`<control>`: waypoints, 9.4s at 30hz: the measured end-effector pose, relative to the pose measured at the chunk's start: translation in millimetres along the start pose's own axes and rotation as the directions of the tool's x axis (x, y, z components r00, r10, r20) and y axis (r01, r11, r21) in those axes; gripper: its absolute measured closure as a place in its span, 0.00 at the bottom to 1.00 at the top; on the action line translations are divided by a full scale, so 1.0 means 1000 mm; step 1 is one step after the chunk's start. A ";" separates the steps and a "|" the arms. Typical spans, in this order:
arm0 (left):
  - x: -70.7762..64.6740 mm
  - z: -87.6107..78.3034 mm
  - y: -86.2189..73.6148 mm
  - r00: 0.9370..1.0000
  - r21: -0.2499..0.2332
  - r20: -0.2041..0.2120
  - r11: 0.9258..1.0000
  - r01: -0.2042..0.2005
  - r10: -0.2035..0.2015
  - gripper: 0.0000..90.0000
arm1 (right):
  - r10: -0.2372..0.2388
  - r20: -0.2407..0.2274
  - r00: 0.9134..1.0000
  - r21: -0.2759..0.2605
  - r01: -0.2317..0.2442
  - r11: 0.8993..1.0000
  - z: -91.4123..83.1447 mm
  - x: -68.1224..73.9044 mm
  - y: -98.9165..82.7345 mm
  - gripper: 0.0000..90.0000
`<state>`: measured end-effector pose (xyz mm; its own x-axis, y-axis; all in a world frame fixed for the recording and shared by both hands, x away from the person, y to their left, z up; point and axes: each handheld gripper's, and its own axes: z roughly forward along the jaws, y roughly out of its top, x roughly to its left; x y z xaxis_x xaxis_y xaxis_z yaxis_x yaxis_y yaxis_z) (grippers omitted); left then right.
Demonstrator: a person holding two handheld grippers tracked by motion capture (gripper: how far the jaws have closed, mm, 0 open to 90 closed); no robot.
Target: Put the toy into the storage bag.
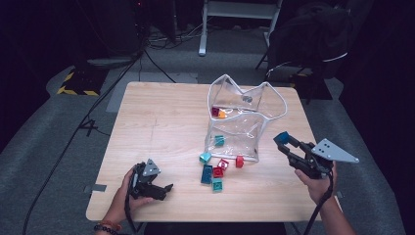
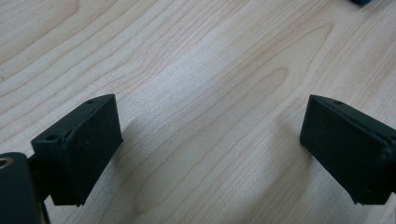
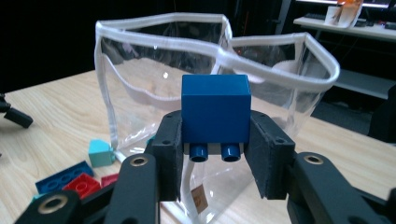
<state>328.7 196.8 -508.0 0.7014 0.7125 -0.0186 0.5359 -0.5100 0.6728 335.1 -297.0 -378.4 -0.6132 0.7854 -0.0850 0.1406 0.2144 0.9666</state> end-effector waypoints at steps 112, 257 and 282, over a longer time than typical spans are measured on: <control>0.000 0.000 0.000 1.000 0.000 -0.001 1.000 -0.001 0.001 0.06 | -0.111 -0.031 0.993 0.006 0.111 0.994 -0.003 0.008 0.047 0.60; 0.000 0.000 0.000 1.000 0.001 -0.001 1.000 -0.002 0.002 0.06 | -0.109 -0.099 0.989 0.089 0.118 0.989 0.000 0.002 0.017 0.76; 0.000 0.000 0.000 1.000 0.001 -0.001 1.000 -0.002 0.002 0.06 | -0.136 -0.050 0.989 0.013 0.137 0.991 0.000 -0.006 0.069 0.76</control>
<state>329.0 196.9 -507.9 0.7019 0.7121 -0.0164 0.5351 -0.5119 0.6721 348.9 -287.0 -311.2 -0.6645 0.7190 -0.2036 0.0656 0.3275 0.9426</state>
